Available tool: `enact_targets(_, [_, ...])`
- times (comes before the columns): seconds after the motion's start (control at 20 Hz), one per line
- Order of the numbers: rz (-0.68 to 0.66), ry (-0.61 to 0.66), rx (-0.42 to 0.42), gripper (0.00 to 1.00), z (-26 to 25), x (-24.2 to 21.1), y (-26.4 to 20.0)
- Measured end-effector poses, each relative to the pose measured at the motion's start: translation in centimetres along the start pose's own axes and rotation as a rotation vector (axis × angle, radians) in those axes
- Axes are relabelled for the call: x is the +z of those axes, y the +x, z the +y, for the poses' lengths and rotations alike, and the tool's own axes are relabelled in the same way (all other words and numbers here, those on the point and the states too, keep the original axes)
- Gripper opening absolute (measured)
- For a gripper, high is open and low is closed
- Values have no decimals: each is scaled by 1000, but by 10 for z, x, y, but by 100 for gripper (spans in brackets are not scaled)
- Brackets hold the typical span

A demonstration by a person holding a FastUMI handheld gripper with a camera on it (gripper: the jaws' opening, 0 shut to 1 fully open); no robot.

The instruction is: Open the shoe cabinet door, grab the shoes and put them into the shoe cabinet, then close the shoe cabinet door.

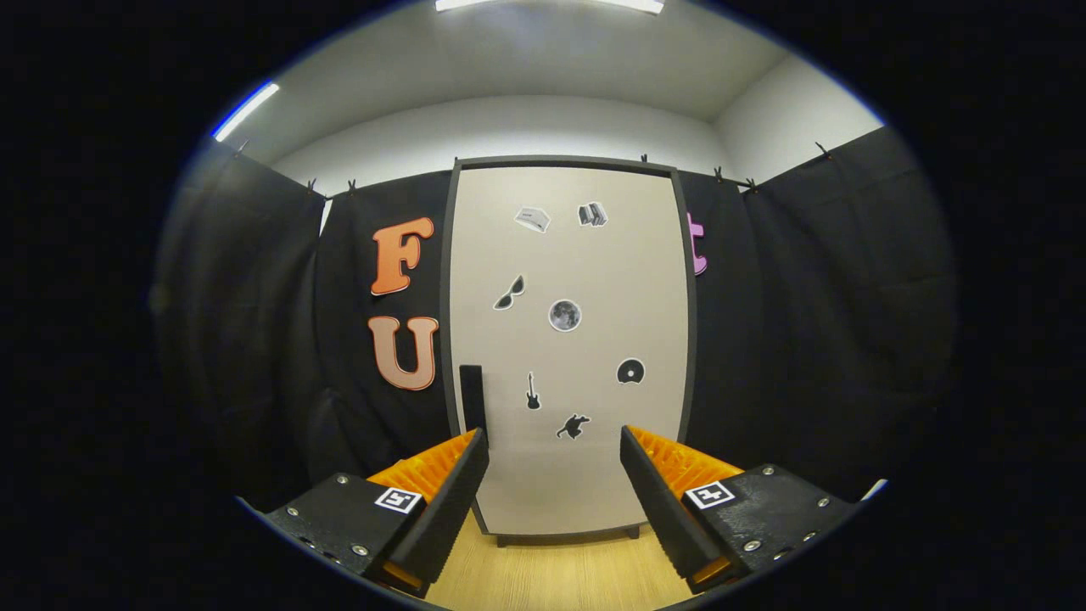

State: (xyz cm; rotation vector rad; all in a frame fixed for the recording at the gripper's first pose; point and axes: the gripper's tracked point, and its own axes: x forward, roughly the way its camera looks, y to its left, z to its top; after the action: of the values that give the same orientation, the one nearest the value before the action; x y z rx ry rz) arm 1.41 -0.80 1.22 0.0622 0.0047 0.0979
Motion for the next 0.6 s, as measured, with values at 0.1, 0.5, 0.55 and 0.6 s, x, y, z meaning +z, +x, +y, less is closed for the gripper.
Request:
enact_targets(0.1, [-4, -6, -12, 97, 0, 0, -14])
enact_targets(0.5, [-23, -20, -35, 97, 6, 2, -36])
enact_targets(0.55, [-16, -22, -33, 97, 7, 0, -37])
enact_targets(0.6, [-12, -20, -32, 97, 8, -2, -37])
